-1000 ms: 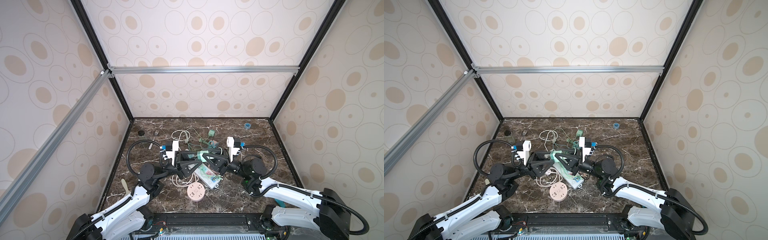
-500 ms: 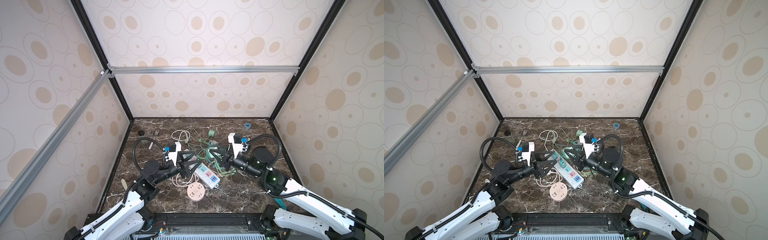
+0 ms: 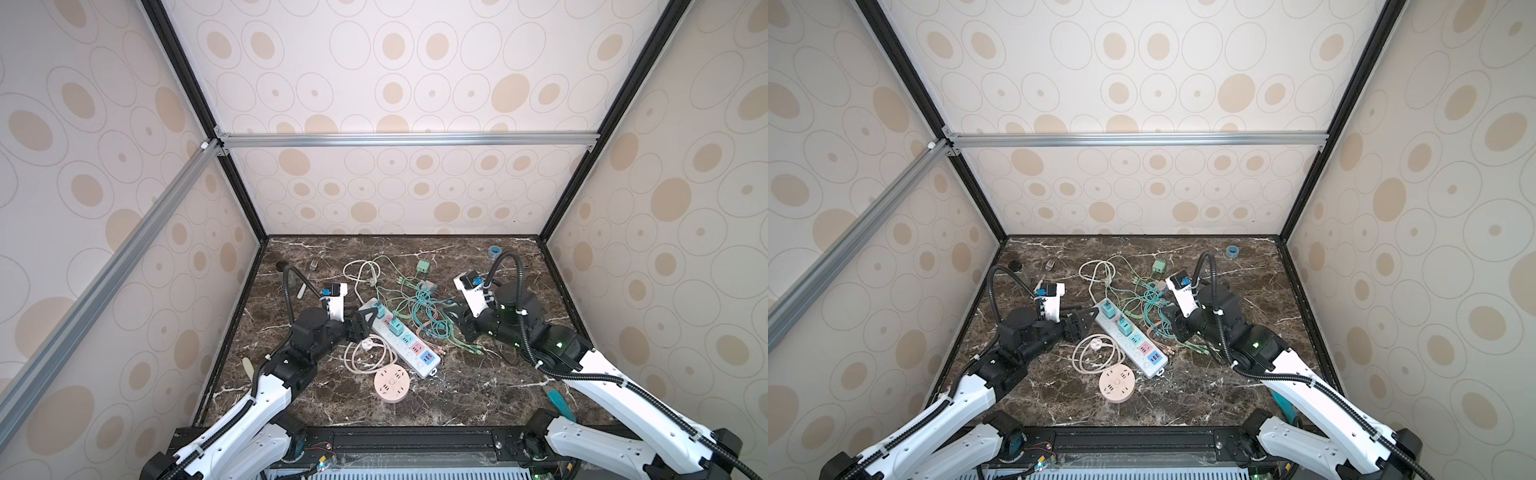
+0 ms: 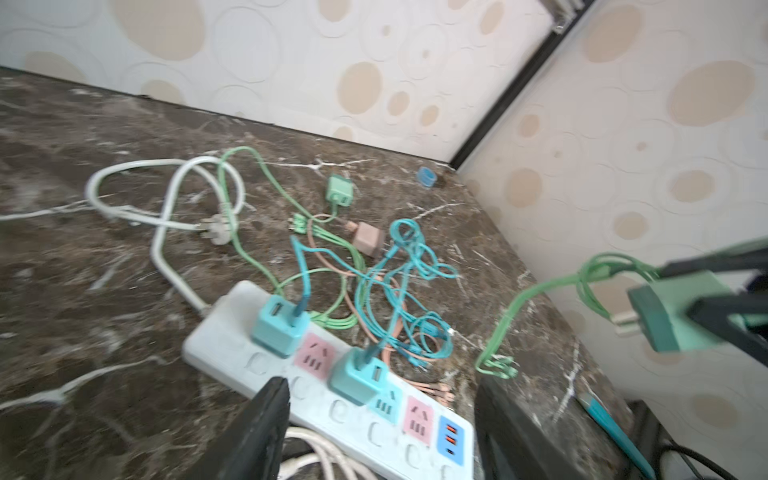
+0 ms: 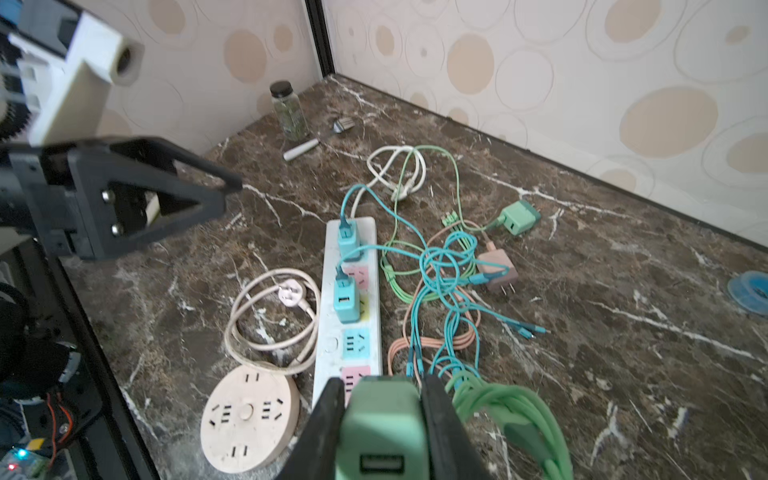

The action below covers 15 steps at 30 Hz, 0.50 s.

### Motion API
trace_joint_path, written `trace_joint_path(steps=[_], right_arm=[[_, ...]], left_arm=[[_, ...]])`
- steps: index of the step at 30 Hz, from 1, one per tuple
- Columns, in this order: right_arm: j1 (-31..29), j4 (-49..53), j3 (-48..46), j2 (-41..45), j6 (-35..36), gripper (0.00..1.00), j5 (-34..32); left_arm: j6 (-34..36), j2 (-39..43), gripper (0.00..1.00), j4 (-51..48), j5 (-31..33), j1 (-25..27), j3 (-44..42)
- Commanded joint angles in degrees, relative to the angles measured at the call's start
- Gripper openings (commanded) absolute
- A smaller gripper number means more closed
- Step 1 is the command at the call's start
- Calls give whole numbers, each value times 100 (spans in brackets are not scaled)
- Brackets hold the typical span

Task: Insert the plug
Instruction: 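Open the left gripper and carry the charger away with the right gripper, then lower the charger over an empty socket with the right gripper while the left arm withdraws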

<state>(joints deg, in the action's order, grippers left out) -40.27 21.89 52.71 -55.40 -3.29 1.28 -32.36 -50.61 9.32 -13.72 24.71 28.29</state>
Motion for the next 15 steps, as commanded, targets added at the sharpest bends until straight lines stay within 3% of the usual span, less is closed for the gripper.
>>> trace_joint_path(steps=[1, 8, 15], right_arm=[[70, 42, -275, -161, 143, 9, -29], [94, -903, -1106, -444, -45, 9, 583], [91, -1331, -1564, -699, -239, 9, 981]], left_arm=[[-251, -338, 67, 16, 185, -361, -116], [58, -1386, 63, 544, 181, -546, -189], [510, -1835, 63, 362, 393, -642, 30]])
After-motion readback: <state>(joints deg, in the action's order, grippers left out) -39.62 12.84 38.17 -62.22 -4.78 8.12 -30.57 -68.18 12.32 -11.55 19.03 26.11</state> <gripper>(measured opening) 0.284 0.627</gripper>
